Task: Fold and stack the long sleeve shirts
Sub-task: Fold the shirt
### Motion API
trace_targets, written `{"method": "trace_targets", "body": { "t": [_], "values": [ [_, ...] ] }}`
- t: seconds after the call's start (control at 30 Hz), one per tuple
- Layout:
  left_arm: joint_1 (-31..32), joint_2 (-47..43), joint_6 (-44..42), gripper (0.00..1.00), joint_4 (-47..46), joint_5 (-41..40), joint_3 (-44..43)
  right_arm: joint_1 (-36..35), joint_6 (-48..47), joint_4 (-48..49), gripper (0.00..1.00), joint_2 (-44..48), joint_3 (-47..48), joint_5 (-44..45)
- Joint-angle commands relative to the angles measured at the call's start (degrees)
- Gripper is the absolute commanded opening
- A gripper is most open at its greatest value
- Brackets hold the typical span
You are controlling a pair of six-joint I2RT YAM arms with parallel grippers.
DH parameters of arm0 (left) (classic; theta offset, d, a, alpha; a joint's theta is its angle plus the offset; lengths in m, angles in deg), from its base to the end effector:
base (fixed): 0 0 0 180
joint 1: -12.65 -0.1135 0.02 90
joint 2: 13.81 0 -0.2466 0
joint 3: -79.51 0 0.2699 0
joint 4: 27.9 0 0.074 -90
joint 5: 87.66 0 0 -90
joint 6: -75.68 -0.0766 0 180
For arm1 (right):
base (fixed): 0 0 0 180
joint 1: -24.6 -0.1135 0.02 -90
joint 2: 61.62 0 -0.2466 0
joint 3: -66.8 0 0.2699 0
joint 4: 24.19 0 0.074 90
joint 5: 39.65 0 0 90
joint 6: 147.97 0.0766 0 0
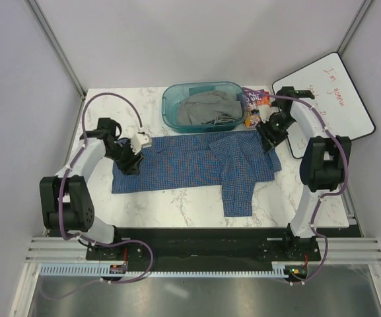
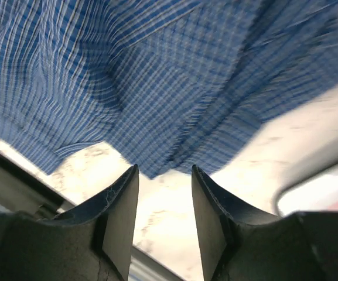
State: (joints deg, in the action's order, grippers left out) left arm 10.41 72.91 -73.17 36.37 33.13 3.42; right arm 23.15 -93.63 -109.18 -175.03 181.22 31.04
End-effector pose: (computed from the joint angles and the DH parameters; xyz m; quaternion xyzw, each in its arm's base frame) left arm 0.3089 -0.0272 0.1749 0.4839 0.8249 -0.1623 0.2428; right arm 0.4024 0.0355 0.1991 -0.3216 0.9305 0.1448 0.0987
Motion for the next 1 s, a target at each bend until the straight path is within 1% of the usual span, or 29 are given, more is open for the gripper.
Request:
{"method": "trace_targets", "body": {
  "t": [0.0, 0.07, 0.2, 0.33, 0.47, 0.6, 0.63, 0.73, 0.8, 0.83, 0.87, 0.9, 0.97],
  "values": [
    [1.5, 3.0, 7.3, 0.54, -3.9, -0.5, 5.1, -2.1, 3.9, 1.1, 0.47, 1.6, -6.5, -6.3],
    [1.5, 4.7, 6.9, 0.50, -4.7, -2.6, 6.6, -2.1, 4.6, 3.8, 0.46, 0.6, -7.8, -4.4],
    [1.5, 6.3, 3.8, 0.49, -6.8, -8.1, 10.1, -2.5, 5.9, 7.5, 0.43, -0.1, -14.0, -2.1],
    [1.5, 5.9, 1.6, 0.47, -7.2, -10.2, 13.0, -3.0, 6.5, 9.5, 0.41, 0.5, -20.4, -1.0],
    [1.5, 3.5, -2.1, 0.45, -7.2, -12.9, 17.4, -6.0, 6.5, 9.1, 0.41, 3.8, -26.8, 0.2],
    [1.5, 0.7, -7.9, 0.44, -6.9, -15.9, 20.3, -8.7, 5.4, 5.2, 0.39, 7.6, -30.1, -2.5],
    [1.1, 0.2, -9.0, 0.44, -6.2, -15.9, 20.4, -9.2, 4.7, 3.2, 0.39, 8.5, -30.6, -4.5],
    [-0.4, -0.6, -12.7, 0.44, -3.7, -14.5, 19.1, -9.4, 2.2, -0.4, 0.39, 12.6, -30.0, -7.8],
    [-0.8, -0.8, -14.4, 0.45, -2.2, -12.3, 17.1, -8.1, 1.1, -0.6, 0.40, 14.7, -26.8, -7.8],
    [-1.2, -1.1, -14.4, 0.46, -1.0, -11.0, 16.1, -7.5, 1.5, 0.8, 0.42, 15.0, -25.5, -7.1],
    [-1.2, -1.5, -14.3, 0.47, -0.4, -9.4, 14.2, -6.0, 1.6, 1.6, 0.43, 14.4, -22.6, -5.5],
    [-1.1, -2.0, -13.4, 0.48, 0.0, -6.1, 13.2, -5.5, 2.2, 2.7, 0.44, 13.7, -21.2, -4.3],
    [-0.6, -2.0, -11.6, 0.50, 0.3, -3.8, 10.3, -3.8, 3.0, 5.8, 0.44, 10.4, -17.4, -1.6]
  ]
}}
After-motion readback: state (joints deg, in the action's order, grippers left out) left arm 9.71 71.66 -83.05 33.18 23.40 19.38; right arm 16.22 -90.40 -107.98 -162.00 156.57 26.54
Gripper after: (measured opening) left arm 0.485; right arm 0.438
